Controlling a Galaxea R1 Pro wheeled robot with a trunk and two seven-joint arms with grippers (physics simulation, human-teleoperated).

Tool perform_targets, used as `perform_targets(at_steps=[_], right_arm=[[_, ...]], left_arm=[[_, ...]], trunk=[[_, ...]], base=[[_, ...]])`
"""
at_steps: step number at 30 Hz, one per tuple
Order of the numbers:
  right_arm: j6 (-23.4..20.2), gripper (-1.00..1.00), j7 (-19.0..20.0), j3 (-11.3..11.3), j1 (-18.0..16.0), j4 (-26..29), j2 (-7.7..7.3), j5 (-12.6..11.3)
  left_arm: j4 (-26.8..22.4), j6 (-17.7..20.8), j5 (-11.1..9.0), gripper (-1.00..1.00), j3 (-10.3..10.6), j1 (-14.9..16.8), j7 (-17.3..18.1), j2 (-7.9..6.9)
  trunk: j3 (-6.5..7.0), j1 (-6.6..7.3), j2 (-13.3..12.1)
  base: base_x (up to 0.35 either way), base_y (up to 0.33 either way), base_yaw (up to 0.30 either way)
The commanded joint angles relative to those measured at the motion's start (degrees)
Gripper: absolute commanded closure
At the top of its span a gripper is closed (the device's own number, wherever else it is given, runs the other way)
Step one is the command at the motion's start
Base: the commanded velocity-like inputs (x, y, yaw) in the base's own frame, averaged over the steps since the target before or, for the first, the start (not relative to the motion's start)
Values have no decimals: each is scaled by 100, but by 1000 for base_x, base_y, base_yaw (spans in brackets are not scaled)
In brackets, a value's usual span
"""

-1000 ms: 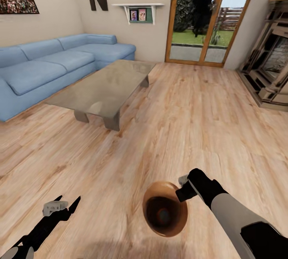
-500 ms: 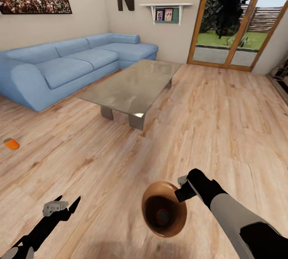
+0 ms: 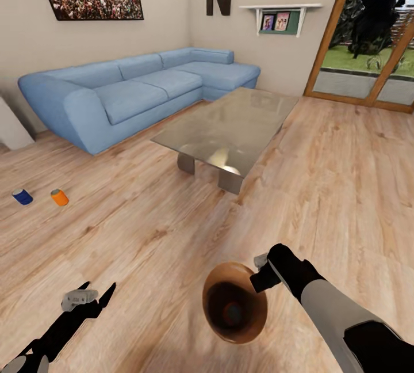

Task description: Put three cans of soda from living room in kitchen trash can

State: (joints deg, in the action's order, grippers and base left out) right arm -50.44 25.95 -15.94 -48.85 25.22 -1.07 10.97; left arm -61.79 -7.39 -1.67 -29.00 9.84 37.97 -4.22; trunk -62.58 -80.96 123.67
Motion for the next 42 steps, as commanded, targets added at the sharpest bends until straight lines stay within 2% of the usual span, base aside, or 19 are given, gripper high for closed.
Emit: perform_targets(at_steps=[1, 35, 42], right_arm=[[-34, 100, 33, -2, -2, 1, 1, -156], [-28, 100, 33, -31, -2, 3, 60, -157], [-28, 100, 33, -29, 4, 1, 69, -157]], left_arm=[[0, 0, 0, -100, 0, 0, 0, 0], [0, 1, 0, -100, 0, 0, 0, 0], [0, 7, 7, -100, 0, 0, 0, 0]], trunk=[[0, 0, 0], [0, 0, 0], [0, 0, 0]], base=[[255, 235, 254], [273, 215, 253], [309, 138, 116]])
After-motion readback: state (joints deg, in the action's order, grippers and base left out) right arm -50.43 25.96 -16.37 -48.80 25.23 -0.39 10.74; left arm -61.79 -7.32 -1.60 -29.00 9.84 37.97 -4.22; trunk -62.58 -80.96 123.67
